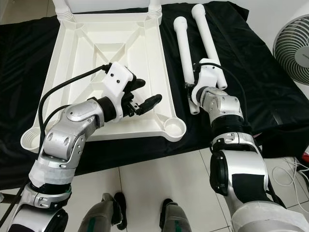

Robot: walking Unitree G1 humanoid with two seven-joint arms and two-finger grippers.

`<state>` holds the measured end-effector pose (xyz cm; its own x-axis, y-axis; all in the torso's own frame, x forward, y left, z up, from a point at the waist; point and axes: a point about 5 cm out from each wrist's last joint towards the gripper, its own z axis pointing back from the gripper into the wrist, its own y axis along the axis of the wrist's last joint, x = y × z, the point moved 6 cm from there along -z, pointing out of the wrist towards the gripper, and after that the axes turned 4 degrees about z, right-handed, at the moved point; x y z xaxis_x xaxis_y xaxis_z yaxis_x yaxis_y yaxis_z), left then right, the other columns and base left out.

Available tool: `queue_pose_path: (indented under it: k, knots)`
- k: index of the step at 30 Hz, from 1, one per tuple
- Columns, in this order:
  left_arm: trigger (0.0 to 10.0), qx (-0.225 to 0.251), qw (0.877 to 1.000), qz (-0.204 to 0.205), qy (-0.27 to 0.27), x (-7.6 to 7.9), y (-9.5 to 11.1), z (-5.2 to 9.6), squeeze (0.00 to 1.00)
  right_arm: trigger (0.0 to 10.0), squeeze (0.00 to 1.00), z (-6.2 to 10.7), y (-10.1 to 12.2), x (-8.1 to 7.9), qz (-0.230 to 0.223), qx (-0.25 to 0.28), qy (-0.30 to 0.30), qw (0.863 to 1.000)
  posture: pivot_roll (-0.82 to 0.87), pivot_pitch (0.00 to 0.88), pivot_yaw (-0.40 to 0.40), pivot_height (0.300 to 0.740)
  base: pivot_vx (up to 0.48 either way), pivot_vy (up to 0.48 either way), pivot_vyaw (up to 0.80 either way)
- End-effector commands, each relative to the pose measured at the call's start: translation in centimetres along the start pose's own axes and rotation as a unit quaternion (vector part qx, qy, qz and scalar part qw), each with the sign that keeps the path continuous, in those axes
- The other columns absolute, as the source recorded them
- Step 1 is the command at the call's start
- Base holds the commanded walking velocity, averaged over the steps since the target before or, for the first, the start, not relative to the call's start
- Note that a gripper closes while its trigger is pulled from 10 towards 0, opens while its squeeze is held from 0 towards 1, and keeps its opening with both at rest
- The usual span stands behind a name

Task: Building children table

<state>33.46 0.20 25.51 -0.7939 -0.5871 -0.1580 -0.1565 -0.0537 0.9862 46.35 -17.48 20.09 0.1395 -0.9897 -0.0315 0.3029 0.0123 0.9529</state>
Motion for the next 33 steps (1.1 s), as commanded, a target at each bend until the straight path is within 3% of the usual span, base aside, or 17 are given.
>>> queue_pose_path:
  k: [1,6,7,9,10,14,16,19,20,24,28,29,30,31,33]
  knots:
    - [10.0,0.006,1.000,-0.006,0.013,-0.3,0.3,-0.2,0.00,0.0,0.00,-0.2,-4.6,0.1,-0.020,-0.083,0.004,0.996,-0.06,0.199,0.042,0.740,0.000,0.000,0.00]
    - [10.0,0.009,1.000,-0.006,0.016,-0.5,0.5,-0.2,0.00,0.0,0.00,-0.2,-4.3,-0.2,-0.019,-0.076,0.021,0.997,-0.06,0.197,0.038,0.740,0.000,0.000,0.00]
    - [10.0,0.011,1.000,-0.006,0.018,-0.6,0.6,-0.2,0.00,4.6,0.00,-0.2,-3.2,0.1,0.008,-0.043,0.013,0.999,-0.07,0.194,0.034,0.740,0.000,0.000,0.00]
    - [10.0,0.012,1.000,-0.006,0.018,-0.7,0.7,-0.3,0.00,4.6,0.00,-0.2,-2.4,0.2,0.028,-0.018,0.007,0.999,-0.07,0.194,0.034,0.740,0.000,0.000,0.00]
    - [10.0,0.013,1.000,-0.006,0.019,-0.7,0.7,-0.3,0.00,10.0,0.00,-0.1,-1.3,0.2,0.043,0.015,0.004,0.999,-0.07,0.194,0.034,0.740,0.000,0.000,0.00]
    - [10.0,0.014,1.000,-0.005,0.021,-1.0,0.7,-0.2,0.00,10.0,0.00,0.5,0.9,0.1,0.034,0.074,0.008,0.997,-0.07,0.188,0.033,0.740,0.000,0.000,0.00]
    - [10.0,0.013,1.000,-0.008,0.022,-1.2,0.7,-0.3,0.00,10.0,0.00,1.3,3.3,0.6,0.027,0.137,0.002,0.990,-0.08,0.182,0.036,0.740,0.000,0.000,0.00]
    - [10.0,0.013,1.000,-0.010,0.022,-1.2,0.7,-0.4,0.00,10.0,0.00,1.7,4.2,1.0,0.023,0.161,-0.003,0.987,-0.08,0.182,0.036,0.740,0.000,0.000,0.00]
    - [10.0,0.014,1.000,-0.012,0.020,-1.3,0.8,-0.4,0.00,10.0,0.00,2.3,5.4,1.2,0.016,0.195,-0.003,0.981,-0.08,0.182,0.036,0.740,0.000,0.000,0.00]
    - [10.0,0.020,1.000,-0.010,0.013,-1.4,1.1,-0.5,0.00,10.0,0.00,3.4,7.0,1.4,0.019,0.249,-0.002,0.968,-0.08,0.173,0.033,0.740,0.000,0.000,0.00]
    - [10.0,0.023,1.000,-0.005,0.009,-1.4,1.2,-0.5,0.00,10.0,0.00,3.7,7.1,1.3,0.028,0.265,-0.004,0.964,-0.07,0.169,0.034,0.740,0.000,0.000,0.00]
    - [10.0,0.030,0.999,0.026,-0.001,-1.4,1.5,-0.5,1.00,10.0,0.00,4.2,6.9,0.6,0.036,0.287,0.003,0.957,-0.07,0.162,0.032,0.740,0.000,0.000,0.00]
    - [10.0,0.030,0.999,0.026,-0.001,-1.4,1.5,-0.5,1.00,10.0,0.00,4.2,6.9,0.6,0.036,0.287,0.003,0.957,-0.07,0.162,0.032,0.740,0.000,0.000,0.00]
    - [10.0,0.040,0.997,0.063,-0.019,-1.3,1.8,-0.5,1.00,10.0,0.00,5.0,6.7,-0.7,0.057,0.321,0.022,0.945,-0.06,0.153,0.035,0.740,0.000,0.000,0.00]
    - [10.0,0.049,0.995,0.085,-0.035,-0.9,2.2,-0.6,1.00,10.0,0.00,5.9,6.4,-2.5,0.058,0.347,0.071,0.933,-0.06,0.148,0.037,0.740,0.000,0.000,0.00]
